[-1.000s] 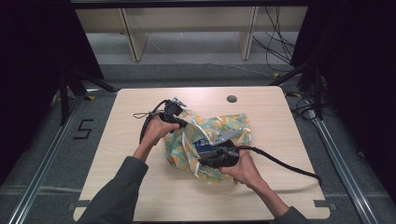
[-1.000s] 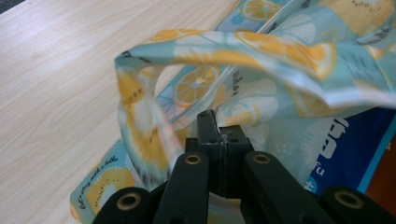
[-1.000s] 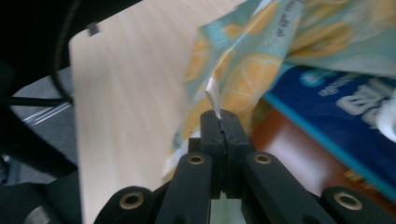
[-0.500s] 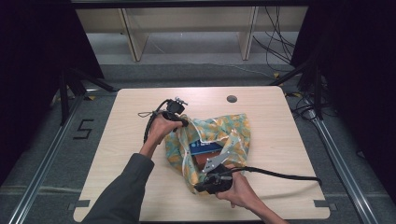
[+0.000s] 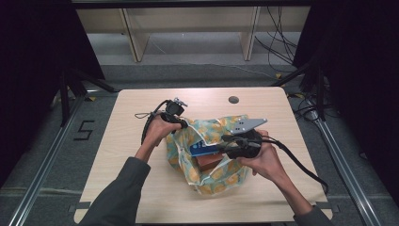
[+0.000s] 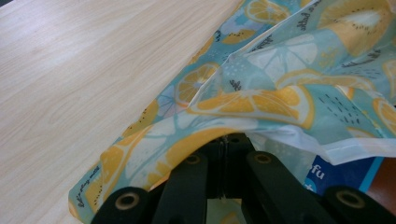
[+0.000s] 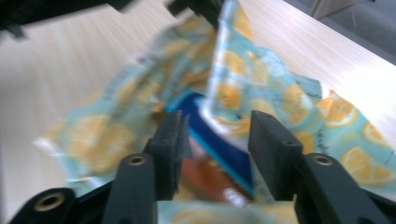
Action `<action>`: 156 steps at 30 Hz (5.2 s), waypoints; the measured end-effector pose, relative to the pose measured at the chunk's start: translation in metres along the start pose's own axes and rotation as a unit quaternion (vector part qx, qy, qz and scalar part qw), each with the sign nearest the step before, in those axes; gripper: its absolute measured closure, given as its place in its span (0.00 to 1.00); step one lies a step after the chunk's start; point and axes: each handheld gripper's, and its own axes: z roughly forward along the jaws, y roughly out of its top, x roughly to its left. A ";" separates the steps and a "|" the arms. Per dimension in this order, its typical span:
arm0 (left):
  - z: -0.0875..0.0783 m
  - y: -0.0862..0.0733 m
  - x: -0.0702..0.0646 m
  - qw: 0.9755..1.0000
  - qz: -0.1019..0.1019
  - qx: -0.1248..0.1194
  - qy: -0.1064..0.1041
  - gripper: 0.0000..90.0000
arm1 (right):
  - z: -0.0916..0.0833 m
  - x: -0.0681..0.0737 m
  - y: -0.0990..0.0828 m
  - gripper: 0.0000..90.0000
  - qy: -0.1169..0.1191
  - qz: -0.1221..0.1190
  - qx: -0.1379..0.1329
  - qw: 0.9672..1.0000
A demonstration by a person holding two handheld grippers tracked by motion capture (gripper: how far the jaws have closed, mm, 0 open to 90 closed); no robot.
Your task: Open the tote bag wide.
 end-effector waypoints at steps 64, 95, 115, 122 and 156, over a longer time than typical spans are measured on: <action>-0.047 0.010 -0.072 0.987 0.146 -0.046 -0.044 0.49 | 0.006 -0.114 -0.018 0.74 -0.043 0.160 0.045 0.985; 0.033 0.042 -0.087 0.985 0.163 0.004 -0.048 0.95 | -0.001 -0.047 -0.041 0.47 -0.086 0.132 0.040 0.987; 0.031 0.039 -0.075 0.989 0.135 -0.009 -0.059 0.96 | 0.032 -0.059 -0.057 0.97 -0.021 0.153 0.065 0.986; 0.032 0.037 -0.067 0.991 0.124 -0.013 -0.056 0.98 | -0.016 -0.072 -0.052 1.00 -0.020 0.146 0.001 0.989; -0.035 0.013 -0.053 0.994 0.052 -0.094 -0.008 0.59 | -0.055 -0.055 -0.033 0.76 -0.040 0.070 -0.024 0.996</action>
